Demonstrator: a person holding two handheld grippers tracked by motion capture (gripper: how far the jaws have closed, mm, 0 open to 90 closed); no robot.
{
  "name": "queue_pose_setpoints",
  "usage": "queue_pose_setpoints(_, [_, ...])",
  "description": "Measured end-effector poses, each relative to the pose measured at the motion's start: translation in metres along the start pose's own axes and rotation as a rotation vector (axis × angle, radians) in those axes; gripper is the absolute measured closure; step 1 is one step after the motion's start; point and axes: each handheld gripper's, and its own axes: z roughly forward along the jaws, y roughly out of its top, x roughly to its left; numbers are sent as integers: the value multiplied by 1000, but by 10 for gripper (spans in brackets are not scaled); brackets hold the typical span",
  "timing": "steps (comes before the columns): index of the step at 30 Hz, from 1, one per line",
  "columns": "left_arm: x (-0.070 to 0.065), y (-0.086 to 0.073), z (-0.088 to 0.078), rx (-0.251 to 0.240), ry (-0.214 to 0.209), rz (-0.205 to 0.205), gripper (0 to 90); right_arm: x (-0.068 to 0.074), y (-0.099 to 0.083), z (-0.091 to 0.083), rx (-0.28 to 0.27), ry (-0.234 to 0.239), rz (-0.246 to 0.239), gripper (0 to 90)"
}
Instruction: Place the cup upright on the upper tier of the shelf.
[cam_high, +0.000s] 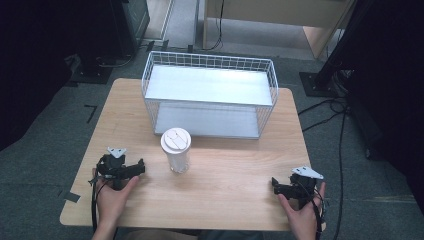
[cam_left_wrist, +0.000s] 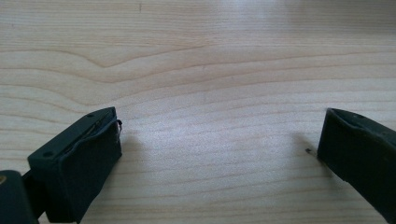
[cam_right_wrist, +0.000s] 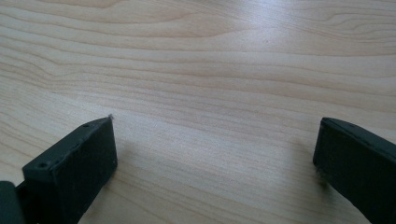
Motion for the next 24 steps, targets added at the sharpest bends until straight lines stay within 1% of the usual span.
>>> queue_pose_setpoints(6, [0, 0, 0, -1, -2, 1, 0, 0, 0, 0, 0, 0, 1, 0])
queue_pose_setpoints(7, [1, -1, -1, 1, -8, 12, 0, 0, 0, 0, 0, -1, 3, 0])
queue_pose_setpoints(8, [3, -2, -2, 1, -11, 10, 0, 0, 0, 0, -1, -3, 4, 0])
queue_pose_setpoints(9, [4, -4, -4, 1, -4, 1, 0, 0, 0, 0, 0, -3, 4, 0])
queue_pose_setpoints(10, [6, -6, -6, -7, -12, -16, 0, 0, 0, 0, 0, -3, 4, 0])
queue_pose_setpoints(12, [11, -6, -8, -15, -52, -38, 0, 0, 0, 0, -1, -3, 3, 0])
queue_pose_setpoints(14, [12, -6, -10, -27, -50, -31, 0, 0, 0, 0, 0, -2, 4, 0])
queue_pose_setpoints(16, [12, -5, -13, -34, -66, -14, 0, 0, 0, 0, 0, -3, 4, 0])
queue_pose_setpoints(19, [9, -4, -19, -69, -86, 7, 0, 0, 0, 0, 0, -5, 7, 0])
queue_pose_setpoints(20, [9, -4, -19, -69, -86, 7, 0, 0, 0, 0, 0, -5, 7, 0])
queue_pose_setpoints(21, [5, -3, -23, -85, -107, 28, 0, 0, 0, 0, 0, -5, 7, 0])
queue_pose_setpoints(24, [-3, -3, -29, -104, -146, 67, 0, 0, 0, 0, 0, -5, 6, 0])
